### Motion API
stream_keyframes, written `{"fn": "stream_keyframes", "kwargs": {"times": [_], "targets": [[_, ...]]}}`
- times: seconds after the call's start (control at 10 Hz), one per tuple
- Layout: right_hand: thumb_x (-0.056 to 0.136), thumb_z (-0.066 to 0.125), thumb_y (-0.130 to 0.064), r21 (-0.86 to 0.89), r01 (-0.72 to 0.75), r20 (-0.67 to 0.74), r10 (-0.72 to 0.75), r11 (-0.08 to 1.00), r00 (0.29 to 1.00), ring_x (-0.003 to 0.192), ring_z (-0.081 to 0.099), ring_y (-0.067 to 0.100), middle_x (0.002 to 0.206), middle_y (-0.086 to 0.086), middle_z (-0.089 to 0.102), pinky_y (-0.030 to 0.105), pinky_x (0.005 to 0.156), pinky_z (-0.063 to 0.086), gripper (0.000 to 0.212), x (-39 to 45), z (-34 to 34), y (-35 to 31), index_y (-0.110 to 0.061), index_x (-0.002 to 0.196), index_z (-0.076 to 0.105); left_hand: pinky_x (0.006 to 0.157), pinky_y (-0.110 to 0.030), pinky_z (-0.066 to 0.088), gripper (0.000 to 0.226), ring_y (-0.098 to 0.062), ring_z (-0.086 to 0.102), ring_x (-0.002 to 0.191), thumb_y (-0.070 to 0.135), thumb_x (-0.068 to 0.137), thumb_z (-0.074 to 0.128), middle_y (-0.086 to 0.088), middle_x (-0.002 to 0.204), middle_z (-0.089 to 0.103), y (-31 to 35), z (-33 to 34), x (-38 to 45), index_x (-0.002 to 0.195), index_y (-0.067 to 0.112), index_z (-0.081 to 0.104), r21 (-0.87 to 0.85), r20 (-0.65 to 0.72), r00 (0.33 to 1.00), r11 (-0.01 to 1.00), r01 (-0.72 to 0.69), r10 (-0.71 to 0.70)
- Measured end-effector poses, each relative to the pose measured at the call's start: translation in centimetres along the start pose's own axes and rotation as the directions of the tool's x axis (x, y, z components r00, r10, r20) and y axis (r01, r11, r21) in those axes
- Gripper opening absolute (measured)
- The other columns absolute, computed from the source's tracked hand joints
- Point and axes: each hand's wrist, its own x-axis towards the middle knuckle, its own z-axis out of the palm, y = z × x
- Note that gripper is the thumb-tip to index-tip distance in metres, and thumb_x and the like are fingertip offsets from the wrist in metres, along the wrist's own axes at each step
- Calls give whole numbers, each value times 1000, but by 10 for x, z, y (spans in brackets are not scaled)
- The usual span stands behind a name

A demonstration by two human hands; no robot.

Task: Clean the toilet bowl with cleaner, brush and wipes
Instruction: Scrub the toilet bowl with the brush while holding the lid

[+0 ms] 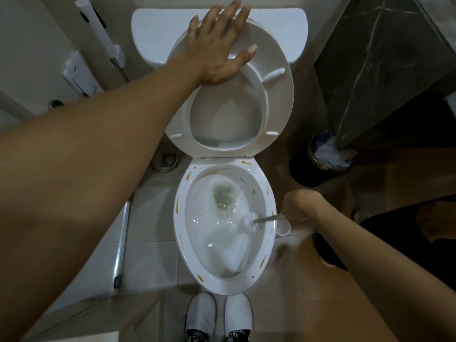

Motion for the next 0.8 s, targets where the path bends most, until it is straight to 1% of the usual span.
{"fn": "stream_keyframes", "kwargs": {"times": [0.1,0.2,0.3,0.4,0.5,0.6,0.7,0.8], "targets": [[94,55,-21,-51,10,21,-9,999,1000,63,46,11,73,-3,48,24,72,44,12,-1,-2,2,-14,99,64,115,-55,0,71,-27,-2,147,61,94,18,0,161,-3,0,0,0,152,26,-2,-4,1,1000,1000,3,-3],[93,55,-19,49,-47,-78,51,998,996,69,55,14,78,0,56,26,70,47,15,11,3,6,-6,97,62,115,-54,0,71,-27,-2,147,61,94,18,0,160,-4,0,0,0,152,26,-2,1,3,1000,1000,2,-2],[93,54,-19,76,-51,-71,56,996,996,77,55,20,77,2,53,31,75,47,11,14,3,4,-10,97,60,115,-54,0,71,-27,-2,147,61,94,19,0,161,-3,0,0,0,152,26,-2,2,-1,1000,1000,4,-4],[94,53,-16,20,-29,13,29,999,999,65,46,14,72,0,47,27,74,42,10,3,2,2,-11,98,61,115,-55,0,71,-27,-2,147,61,94,18,0,161,-3,0,-1,0,152,26,-3,-2,4,1000,1000,-1,1],[93,53,-15,71,-63,-31,66,995,997,68,50,15,76,0,51,28,74,44,18,10,2,4,-6,105,63,114,-55,-1,71,-27,-2,147,60,95,19,-1,160,-4,1,-1,0,152,25,-3,4,7,1000,1000,1,-1],[93,52,-17,202,-79,-223,124,976,967,88,61,25,96,6,58,34,77,52,29,16,8,-2,-10,121,61,114,-55,-1,70,-27,-2,147,60,95,19,-1,160,-4,1,-2,0,152,25,-3,3,6,1000,1000,0,0],[94,49,-15,247,-67,-253,131,967,959,105,61,30,115,11,59,39,89,53,32,20,17,-10,-8,124,57,115,-54,0,71,-27,-2,147,60,94,18,-1,161,-3,0,-1,0,152,25,-3,7,3,1000,1000,-1,1],[95,50,-24,248,-78,-155,118,966,981,106,61,30,113,12,60,39,93,51,33,18,15,-8,-3,120,58,115,-54,0,72,-27,-2,147,61,94,17,-1,161,-3,1,-1,0,152,25,-3,12,7,1000,1000,1,-1]]}}
